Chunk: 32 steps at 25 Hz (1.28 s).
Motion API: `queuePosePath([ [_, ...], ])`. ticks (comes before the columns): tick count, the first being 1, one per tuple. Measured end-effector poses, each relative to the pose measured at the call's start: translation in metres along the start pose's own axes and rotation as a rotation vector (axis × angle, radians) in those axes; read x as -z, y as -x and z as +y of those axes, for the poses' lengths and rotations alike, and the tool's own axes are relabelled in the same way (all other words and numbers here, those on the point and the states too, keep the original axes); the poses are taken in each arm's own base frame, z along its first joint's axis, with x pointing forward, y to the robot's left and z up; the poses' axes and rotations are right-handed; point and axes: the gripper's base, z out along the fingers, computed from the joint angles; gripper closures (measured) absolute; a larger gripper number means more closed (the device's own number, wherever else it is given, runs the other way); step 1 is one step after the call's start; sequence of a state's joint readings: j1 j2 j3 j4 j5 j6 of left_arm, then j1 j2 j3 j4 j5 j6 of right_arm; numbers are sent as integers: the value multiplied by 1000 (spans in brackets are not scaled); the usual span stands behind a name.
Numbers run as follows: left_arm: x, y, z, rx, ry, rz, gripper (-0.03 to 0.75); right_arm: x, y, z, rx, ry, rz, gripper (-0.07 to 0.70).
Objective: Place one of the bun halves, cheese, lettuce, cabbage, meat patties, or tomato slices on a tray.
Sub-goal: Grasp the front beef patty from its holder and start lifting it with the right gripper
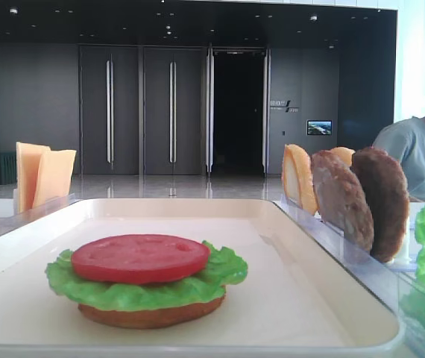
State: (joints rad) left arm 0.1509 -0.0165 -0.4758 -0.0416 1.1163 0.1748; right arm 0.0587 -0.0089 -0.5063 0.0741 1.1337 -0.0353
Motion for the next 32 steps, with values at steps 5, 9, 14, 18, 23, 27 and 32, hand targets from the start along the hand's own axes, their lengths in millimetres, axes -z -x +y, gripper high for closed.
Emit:
queuePosePath([
  [5, 0, 0, 0, 0, 0, 0, 139, 0, 0, 0, 0, 0, 0, 100],
  [9, 0, 0, 0, 0, 0, 0, 139, 0, 0, 0, 0, 0, 0, 100],
  [14, 0, 0, 0, 0, 0, 0, 139, 0, 0, 0, 0, 0, 0, 100],
  [18, 0, 0, 0, 0, 0, 0, 139, 0, 0, 0, 0, 0, 0, 100],
  [23, 0, 0, 0, 0, 0, 0, 139, 0, 0, 0, 0, 0, 0, 100],
  [27, 0, 0, 0, 0, 0, 0, 139, 0, 0, 0, 0, 0, 0, 100],
  [32, 0, 0, 0, 0, 0, 0, 139, 0, 0, 0, 0, 0, 0, 100],
])
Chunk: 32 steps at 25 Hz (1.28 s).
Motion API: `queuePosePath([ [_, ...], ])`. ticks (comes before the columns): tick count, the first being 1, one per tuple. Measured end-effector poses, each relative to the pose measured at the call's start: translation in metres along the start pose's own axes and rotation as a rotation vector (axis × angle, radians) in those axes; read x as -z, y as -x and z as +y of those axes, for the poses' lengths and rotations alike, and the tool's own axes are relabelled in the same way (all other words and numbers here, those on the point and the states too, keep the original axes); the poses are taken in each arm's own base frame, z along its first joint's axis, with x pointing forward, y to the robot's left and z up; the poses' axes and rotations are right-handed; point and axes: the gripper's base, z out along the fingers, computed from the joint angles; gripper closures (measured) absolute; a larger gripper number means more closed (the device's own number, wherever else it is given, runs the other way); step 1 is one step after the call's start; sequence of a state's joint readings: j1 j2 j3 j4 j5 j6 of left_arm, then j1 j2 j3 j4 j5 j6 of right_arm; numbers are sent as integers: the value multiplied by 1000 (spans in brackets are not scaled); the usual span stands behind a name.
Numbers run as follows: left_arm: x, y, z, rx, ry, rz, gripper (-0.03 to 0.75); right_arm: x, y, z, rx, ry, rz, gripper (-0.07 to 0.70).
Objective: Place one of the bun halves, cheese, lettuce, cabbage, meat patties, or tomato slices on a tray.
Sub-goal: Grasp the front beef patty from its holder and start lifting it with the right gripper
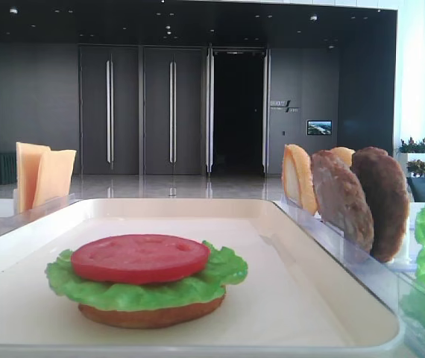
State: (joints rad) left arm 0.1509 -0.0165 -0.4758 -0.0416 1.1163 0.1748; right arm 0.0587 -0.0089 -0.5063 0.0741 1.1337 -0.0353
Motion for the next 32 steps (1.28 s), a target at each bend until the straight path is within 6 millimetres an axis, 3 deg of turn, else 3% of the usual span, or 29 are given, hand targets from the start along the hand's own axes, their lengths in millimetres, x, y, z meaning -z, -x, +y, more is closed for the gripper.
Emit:
queuePosePath([
  [19, 0, 0, 0, 0, 0, 0, 139, -3, 5, -1, -24, -4, 25, 100],
  [26, 0, 0, 0, 0, 0, -1, 139, -32, 73, -3, -42, -6, 191, 100],
  [32, 0, 0, 0, 0, 0, -1, 139, -81, 138, -6, -53, -8, 346, 100],
])
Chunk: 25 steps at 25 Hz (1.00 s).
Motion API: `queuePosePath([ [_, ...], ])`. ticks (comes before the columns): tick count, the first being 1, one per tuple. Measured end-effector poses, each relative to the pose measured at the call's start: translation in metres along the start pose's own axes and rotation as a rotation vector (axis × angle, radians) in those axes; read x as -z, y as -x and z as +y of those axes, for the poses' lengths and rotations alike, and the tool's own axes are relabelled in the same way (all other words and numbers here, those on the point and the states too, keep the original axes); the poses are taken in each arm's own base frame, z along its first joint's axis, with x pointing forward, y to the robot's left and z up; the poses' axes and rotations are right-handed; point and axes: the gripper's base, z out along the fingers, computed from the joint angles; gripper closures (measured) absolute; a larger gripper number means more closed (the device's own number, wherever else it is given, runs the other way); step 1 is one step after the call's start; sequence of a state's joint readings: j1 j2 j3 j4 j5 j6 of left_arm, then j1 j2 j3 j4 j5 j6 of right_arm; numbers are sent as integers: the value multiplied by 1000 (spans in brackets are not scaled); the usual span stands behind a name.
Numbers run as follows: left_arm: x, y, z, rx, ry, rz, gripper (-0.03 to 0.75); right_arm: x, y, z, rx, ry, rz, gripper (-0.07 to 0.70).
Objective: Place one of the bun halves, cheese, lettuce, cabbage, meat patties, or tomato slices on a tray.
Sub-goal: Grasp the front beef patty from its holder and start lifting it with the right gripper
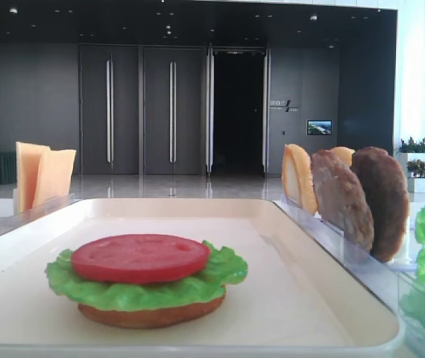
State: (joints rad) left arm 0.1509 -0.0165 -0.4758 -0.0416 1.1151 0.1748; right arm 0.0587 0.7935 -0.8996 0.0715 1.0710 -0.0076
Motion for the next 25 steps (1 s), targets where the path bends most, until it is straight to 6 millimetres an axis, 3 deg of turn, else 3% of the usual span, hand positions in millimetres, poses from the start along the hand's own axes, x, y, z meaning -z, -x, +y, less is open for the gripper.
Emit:
queuePosePath([
  [5, 0, 0, 0, 0, 0, 0, 139, -31, 52, -1, -13, -3, 90, 100],
  [9, 0, 0, 0, 0, 0, 1, 139, -50, 73, -1, -28, -4, 174, 100],
  [15, 0, 0, 0, 0, 0, 1, 139, -73, 76, -2, -36, -7, 327, 100],
  [25, 0, 0, 0, 0, 0, 1, 139, -74, 75, 6, -38, 9, 339, 100],
])
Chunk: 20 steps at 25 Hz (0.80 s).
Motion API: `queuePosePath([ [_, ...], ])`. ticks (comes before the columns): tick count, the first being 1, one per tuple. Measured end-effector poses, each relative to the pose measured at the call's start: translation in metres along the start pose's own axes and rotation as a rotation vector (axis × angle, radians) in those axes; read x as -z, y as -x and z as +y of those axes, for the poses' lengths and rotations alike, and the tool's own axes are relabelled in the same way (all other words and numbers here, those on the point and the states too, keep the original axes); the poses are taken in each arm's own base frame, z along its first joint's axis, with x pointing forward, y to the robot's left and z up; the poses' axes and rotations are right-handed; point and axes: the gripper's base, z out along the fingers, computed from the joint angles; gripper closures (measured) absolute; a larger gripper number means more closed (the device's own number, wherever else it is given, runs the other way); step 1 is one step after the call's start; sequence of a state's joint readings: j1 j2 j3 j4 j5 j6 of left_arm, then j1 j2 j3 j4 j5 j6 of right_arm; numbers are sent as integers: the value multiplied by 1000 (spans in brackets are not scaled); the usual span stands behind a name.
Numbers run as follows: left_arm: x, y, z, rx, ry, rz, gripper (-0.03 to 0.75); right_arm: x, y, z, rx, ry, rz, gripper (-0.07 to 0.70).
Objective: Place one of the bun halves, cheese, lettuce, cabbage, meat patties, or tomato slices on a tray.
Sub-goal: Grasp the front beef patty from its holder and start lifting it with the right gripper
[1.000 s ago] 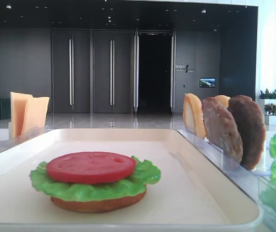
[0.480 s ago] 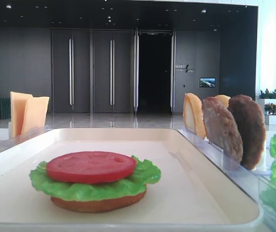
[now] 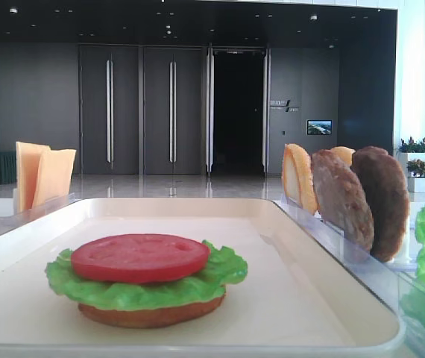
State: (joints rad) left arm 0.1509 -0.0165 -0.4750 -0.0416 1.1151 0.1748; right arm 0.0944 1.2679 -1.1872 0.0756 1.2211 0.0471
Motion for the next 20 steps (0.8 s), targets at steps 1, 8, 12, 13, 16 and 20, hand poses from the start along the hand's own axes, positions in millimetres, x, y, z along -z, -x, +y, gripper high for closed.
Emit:
queuePosePath([
  [1, 0, 0, 0, 0, 0, 0, 139, 0, -1, 5, 8, 9, 2, 100],
  [8, 0, 0, 0, 0, 0, 0, 139, -16, 0, 59, 82, 87, 25, 100],
  [12, 0, 0, 0, 0, 0, 0, 139, -34, 2, 90, 116, 124, 35, 100],
  [13, 0, 0, 0, 0, 0, 0, 139, -41, 2, 97, 119, 131, 44, 100],
  [16, 0, 0, 0, 0, 0, 0, 139, -56, 3, 115, 146, 137, 78, 100],
  [20, 0, 0, 0, 0, 0, 0, 139, -69, 9, 137, 174, 144, 102, 100],
])
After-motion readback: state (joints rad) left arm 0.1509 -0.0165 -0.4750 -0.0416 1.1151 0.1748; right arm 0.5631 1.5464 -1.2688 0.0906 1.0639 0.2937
